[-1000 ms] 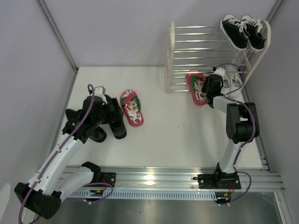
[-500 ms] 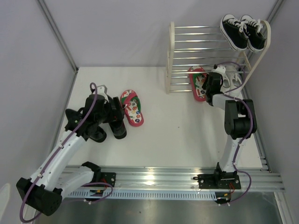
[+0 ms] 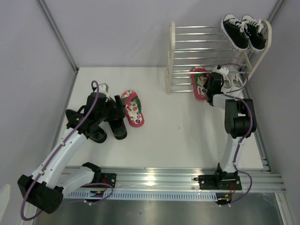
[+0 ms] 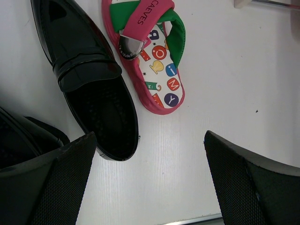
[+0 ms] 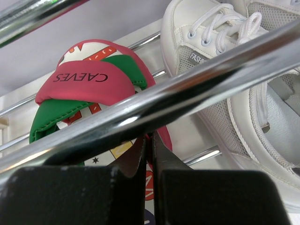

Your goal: Place and organize the shoes onto the shoe shelf

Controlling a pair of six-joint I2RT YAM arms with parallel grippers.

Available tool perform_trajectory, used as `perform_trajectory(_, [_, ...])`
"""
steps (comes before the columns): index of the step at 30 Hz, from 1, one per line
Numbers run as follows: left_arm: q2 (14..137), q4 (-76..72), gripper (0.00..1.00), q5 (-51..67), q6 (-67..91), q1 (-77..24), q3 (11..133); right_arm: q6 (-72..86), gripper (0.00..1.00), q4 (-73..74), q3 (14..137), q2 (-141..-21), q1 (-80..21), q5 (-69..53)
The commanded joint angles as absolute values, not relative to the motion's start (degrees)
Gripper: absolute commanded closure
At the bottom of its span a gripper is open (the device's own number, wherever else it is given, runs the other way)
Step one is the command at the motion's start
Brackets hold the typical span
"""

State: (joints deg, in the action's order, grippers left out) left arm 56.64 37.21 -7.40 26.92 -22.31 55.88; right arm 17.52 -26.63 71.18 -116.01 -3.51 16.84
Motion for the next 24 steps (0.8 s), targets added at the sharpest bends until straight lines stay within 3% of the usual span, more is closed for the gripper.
perform_trajectory(1, [56.6, 35.42, 0.01, -7.65, 26.72, -21.71, 57.75, 21.18, 1.0, -33.49, 75.5, -116.45, -3.43, 17.84])
perform_trajectory(15, [56.78, 34.37, 0.01, -6.59, 26.81, -21.71, 56.78, 22.15, 1.0, -30.59, 77.61, -117.25, -5.89, 20.74])
perform_trajectory(17, [56.69, 34.28, 0.01, -6.68, 26.81, -21.71, 56.69, 22.32, 0.94, -29.37, 77.26, -116.64, -6.15, 21.7])
perform_trajectory(20, [56.43, 34.19, 0.01, -6.68, 26.37, -21.71, 56.69, 22.32, 0.69, -27.6, 76.56, -115.41, -6.42, 22.94])
perform_trajectory(21, [56.25, 34.1, 0.01, -6.68, 26.19, -21.71, 56.52, 22.24, 0.52, -27.42, 76.2, -115.05, -6.42, 23.11])
perform_trajectory(24, [55.9, 33.93, 0.01, -6.24, 26.02, -21.62, 56.25, 21.8, 0.33, -25.59, 75.5, -113.13, -6.42, 21.55])
